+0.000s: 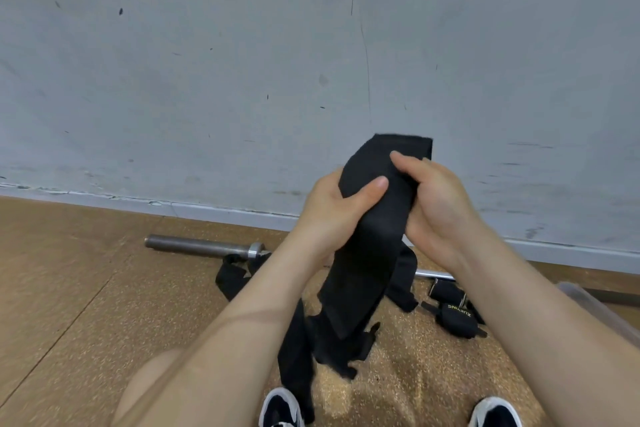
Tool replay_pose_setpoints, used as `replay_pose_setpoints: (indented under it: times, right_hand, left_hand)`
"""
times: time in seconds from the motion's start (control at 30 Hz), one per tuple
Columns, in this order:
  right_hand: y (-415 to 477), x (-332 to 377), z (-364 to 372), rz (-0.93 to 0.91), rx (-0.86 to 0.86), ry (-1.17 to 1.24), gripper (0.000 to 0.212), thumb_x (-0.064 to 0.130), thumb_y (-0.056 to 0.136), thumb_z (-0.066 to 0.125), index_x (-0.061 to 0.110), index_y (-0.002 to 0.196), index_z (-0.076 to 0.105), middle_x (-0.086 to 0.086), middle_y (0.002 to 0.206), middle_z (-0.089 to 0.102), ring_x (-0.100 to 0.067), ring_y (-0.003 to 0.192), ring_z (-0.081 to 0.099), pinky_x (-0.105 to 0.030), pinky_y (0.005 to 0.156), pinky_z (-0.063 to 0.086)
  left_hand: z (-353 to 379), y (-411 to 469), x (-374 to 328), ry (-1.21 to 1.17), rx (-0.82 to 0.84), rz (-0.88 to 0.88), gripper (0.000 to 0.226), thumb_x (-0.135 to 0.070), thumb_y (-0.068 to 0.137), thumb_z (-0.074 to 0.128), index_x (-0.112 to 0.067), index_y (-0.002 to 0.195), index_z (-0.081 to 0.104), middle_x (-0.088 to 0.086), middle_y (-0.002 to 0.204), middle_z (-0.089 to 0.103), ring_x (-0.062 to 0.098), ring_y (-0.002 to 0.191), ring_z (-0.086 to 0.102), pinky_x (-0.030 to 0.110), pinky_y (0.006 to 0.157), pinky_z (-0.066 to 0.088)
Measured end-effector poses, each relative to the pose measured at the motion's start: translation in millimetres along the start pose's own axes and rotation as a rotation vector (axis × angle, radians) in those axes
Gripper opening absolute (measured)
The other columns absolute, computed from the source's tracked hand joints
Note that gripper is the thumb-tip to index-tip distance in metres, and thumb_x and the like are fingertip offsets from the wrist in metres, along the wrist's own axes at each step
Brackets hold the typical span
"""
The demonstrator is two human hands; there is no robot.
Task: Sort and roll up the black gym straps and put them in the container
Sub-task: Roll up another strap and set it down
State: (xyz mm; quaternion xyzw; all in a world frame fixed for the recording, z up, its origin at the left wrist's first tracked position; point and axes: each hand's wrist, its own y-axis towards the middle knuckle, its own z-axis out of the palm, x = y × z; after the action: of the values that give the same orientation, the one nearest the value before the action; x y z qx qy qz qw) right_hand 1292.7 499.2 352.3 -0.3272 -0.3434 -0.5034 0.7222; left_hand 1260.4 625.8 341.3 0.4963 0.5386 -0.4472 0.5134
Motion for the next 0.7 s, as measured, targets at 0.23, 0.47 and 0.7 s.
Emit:
replay_pose_setpoints:
  times: [0.23, 0.47, 0.7]
  right_hand:
    - [-3.2, -25.3, -4.8, -0.054, 0.198, -0.797, 0.026, 0.026, 0.100, 0.057, 0.023, 0.126, 0.055, 0.008, 0.112, 0.069, -0.008, 0.102, 0.067, -0.023, 0.085, 0.053]
    - [4.0, -23.3, -5.5, -0.261, -0.140, -0.766, 0.014, 0.020, 0.100, 0.056, 0.018, 0.114, 0.056, 0.003, 0.106, 0.066, -0.015, 0.098, 0.065, -0.032, 0.083, 0.055]
    - [3.9, -21.1, -2.9, -0.117, -0.002, -0.587, 0.025, 0.025, 0.098, 0.060, 0.019, 0.121, 0.056, -0.003, 0.115, 0.069, -0.017, 0.101, 0.069, -0.037, 0.090, 0.057]
  left_hand:
    - [-10.5, 15.2, -6.7, -0.270, -0.331, -0.135, 0.028, -0.028, 0.104, 0.047, -0.010, 0.117, 0.063, 0.009, 0.107, 0.073, 0.022, 0.097, 0.071, 0.035, 0.079, 0.060]
    - [-3.9, 8.9, 0.0, -0.160, -0.076, -0.170, 0.026, -0.031, 0.101, 0.054, -0.017, 0.123, 0.059, 0.003, 0.111, 0.073, 0.018, 0.098, 0.072, 0.037, 0.083, 0.060]
    - [7.1, 11.9, 8.5, -0.173, -0.272, -0.087, 0.024, -0.028, 0.103, 0.049, -0.017, 0.124, 0.056, 0.006, 0.113, 0.070, 0.021, 0.100, 0.070, 0.040, 0.085, 0.059]
